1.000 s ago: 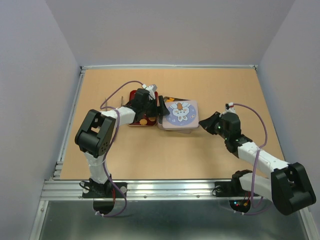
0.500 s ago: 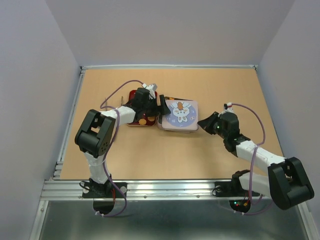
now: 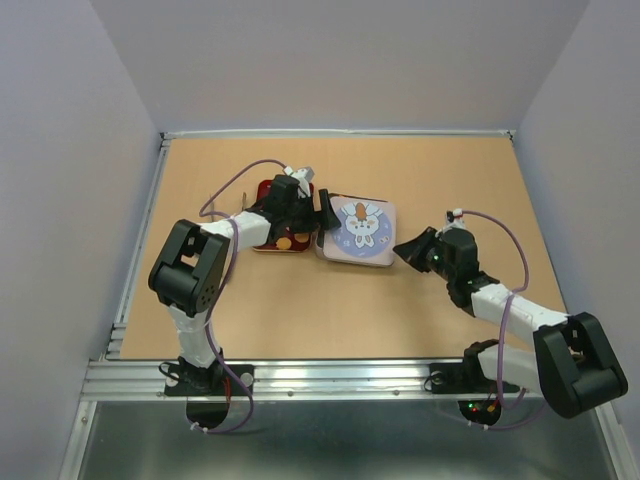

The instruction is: Pack the cookies

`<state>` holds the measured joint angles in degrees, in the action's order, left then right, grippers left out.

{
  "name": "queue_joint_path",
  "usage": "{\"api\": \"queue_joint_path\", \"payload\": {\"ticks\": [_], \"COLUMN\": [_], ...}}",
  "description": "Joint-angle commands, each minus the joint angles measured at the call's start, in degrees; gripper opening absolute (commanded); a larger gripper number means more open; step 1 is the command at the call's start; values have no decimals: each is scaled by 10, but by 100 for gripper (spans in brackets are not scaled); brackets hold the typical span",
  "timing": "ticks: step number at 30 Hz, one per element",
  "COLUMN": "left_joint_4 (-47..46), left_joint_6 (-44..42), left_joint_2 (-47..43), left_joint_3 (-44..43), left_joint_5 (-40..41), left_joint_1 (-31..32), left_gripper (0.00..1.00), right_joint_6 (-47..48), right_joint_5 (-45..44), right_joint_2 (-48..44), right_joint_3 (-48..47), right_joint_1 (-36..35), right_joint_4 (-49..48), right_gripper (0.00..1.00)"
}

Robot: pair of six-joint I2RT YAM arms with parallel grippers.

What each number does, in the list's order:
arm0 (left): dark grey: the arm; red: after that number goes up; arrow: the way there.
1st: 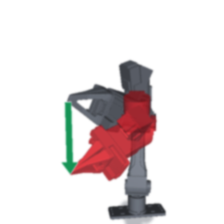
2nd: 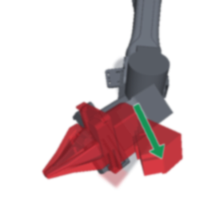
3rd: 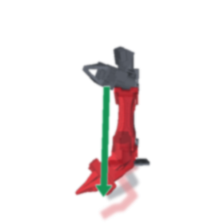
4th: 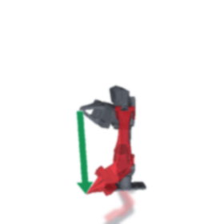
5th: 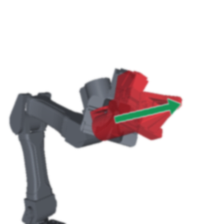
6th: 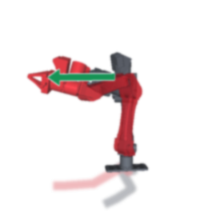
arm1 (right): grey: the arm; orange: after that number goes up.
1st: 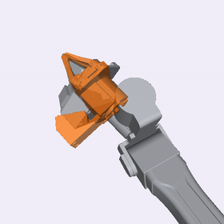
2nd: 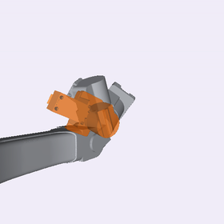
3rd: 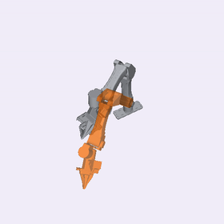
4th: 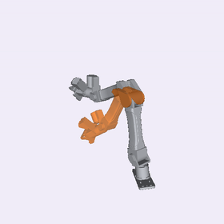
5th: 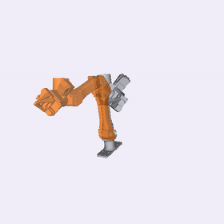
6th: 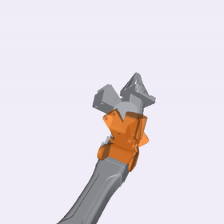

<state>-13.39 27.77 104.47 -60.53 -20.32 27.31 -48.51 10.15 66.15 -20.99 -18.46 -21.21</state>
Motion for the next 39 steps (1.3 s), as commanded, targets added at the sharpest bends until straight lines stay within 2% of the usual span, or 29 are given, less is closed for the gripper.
{"api": "queue_joint_path", "payload": {"ticks": [1, 6, 11, 19, 25, 39], "left_joint_4": [4, 7, 7, 6, 10, 4], "left_joint_6": [-3, -6, -6, -5, -6, -3], "left_joint_2": [-40, -37, -28, -32, -39, -48], "left_joint_3": [-23, -30, -31, -29, -30, -21], "left_joint_5": [0, -4, -3, -1, 0, -5], "left_joint_1": [3, 3, 3, 3, 4, 3], "left_gripper": [99, 99, 99, 99, 99, 99], "right_joint_6": [-11, -10, -2, -30, -36, -37], "right_joint_5": [11, 9, -42, -27, -40, -27], "right_joint_2": [7, 7, -16, -21, -19, 26], "right_joint_3": [7, 10, 9, 39, 31, 4], "right_joint_1": [-3, -3, -3, -3, -3, -9], "right_joint_4": [-45, -46, 28, 19, 58, 46], "right_gripper": [10, 10, 11, 10, 1, 1]}}
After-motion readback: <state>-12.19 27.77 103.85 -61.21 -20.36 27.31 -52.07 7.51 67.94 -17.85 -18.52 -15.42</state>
